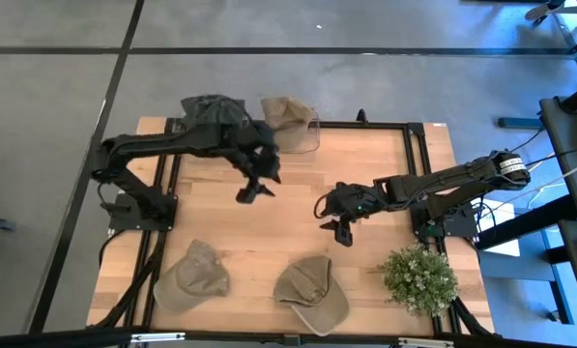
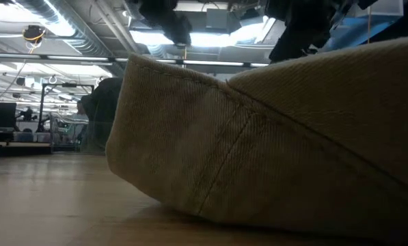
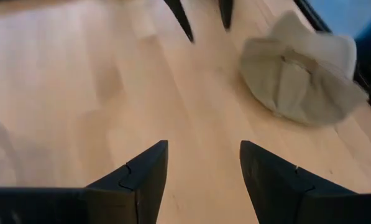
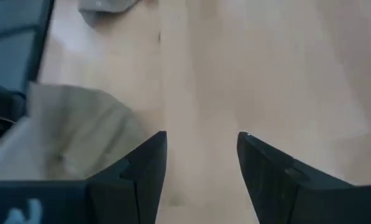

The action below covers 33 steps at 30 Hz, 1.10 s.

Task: Pick & Place hat
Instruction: Put the right brown cap into the right transparent bin

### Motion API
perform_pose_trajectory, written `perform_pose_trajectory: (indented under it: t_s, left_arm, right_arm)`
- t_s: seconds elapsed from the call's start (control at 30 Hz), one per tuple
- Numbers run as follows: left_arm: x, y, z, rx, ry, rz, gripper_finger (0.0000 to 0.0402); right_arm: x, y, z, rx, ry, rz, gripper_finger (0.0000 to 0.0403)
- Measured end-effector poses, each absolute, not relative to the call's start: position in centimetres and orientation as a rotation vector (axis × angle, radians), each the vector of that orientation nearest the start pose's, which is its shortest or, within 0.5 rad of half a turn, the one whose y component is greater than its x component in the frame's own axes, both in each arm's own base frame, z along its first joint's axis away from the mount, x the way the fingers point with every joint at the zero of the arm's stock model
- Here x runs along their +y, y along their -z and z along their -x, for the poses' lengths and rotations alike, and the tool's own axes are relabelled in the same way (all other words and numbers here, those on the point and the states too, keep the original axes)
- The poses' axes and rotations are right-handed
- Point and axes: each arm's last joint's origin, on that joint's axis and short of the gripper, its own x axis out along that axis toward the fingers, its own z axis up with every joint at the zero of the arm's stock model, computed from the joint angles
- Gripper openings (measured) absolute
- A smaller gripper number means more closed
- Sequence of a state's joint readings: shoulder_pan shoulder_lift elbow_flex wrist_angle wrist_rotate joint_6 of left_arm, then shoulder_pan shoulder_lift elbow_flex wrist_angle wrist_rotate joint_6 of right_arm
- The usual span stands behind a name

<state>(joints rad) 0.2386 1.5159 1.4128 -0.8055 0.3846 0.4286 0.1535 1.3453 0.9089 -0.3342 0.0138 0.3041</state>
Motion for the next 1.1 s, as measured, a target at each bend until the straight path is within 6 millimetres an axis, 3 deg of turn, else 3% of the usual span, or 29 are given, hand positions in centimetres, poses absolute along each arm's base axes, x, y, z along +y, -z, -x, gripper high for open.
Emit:
perform_pose_trajectory:
  t_s: [0.27,0.53,0.77,1.1]
  left_arm:
    - [4.3,-28.8,-34.1,0.837,0.555,-0.071,0.0196]
    - [2.8,-27.1,-36.0,0.848,0.548,-0.089,0.0197]
    - [2.7,-25.5,-35.2,0.819,0.504,-0.043,0.0195]
    - [2.5,-23.4,-32.0,0.707,0.426,0.016,0.0195]
  right_arm:
    - [5.9,-23.9,-26.6,0.912,-0.020,-0.532,0.0197]
    - [8.8,-21.3,-26.8,1.064,0.055,-0.676,0.0197]
    - [9.7,-18.5,-28.3,1.123,0.101,-0.750,0.0197]
    - [10.0,-17.0,-29.1,1.169,0.096,-0.811,0.0197]
